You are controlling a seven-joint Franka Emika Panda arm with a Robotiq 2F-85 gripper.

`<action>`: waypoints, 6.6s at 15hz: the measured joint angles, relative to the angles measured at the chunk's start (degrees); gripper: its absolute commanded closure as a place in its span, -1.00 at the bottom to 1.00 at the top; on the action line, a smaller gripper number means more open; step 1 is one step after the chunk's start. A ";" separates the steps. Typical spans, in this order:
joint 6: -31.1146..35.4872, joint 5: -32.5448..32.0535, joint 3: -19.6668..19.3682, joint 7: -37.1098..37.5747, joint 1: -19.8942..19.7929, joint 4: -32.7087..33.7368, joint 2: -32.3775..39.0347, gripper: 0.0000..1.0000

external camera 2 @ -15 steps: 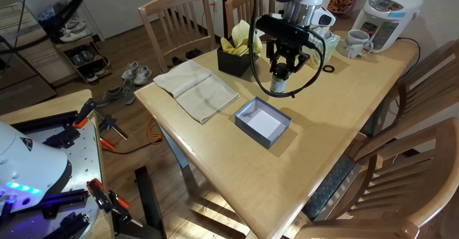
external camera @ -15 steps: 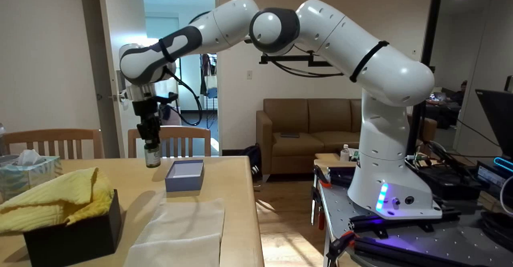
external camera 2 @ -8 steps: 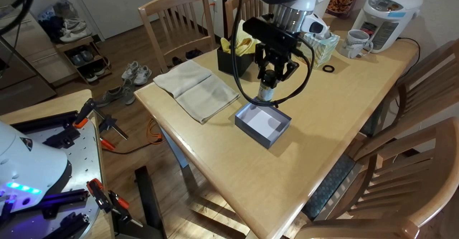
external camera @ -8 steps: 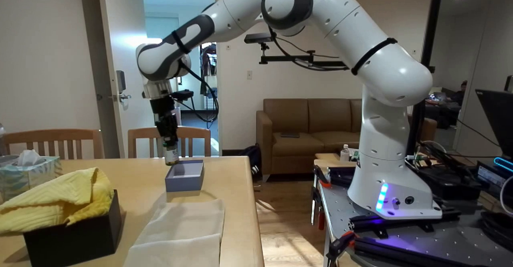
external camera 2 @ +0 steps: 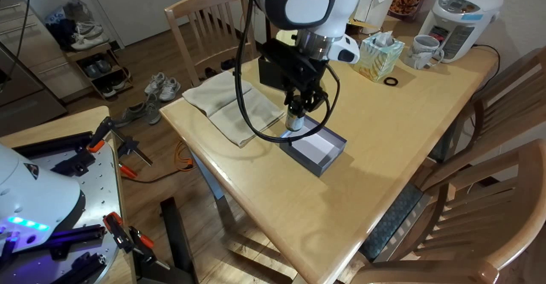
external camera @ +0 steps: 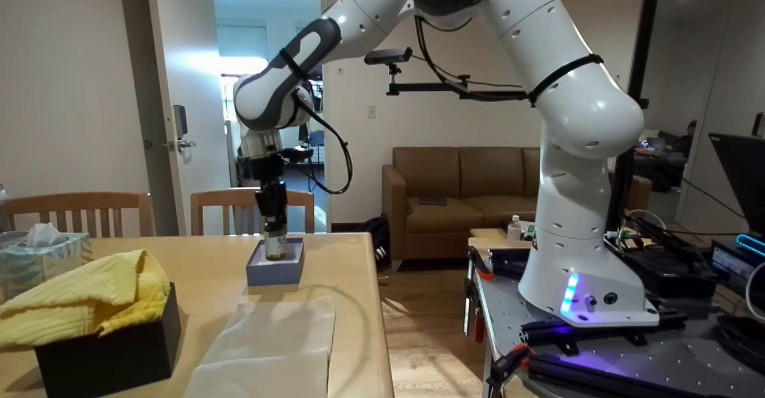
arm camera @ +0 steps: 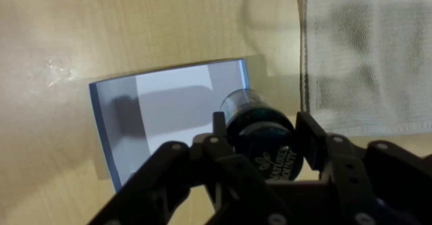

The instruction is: Pick up the small glass bottle and put it in the grey box. Pick up the grey box and place it on top of the black box.

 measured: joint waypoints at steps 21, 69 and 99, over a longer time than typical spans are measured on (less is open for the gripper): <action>11.26 -1.99 -2.51 0.00 -0.07 -3.09 2.61 0.43; 14.76 -5.49 0.39 0.54 5.38 -5.02 0.81 -1.00; 13.58 -0.84 3.90 -0.09 -0.89 5.46 15.33 -0.19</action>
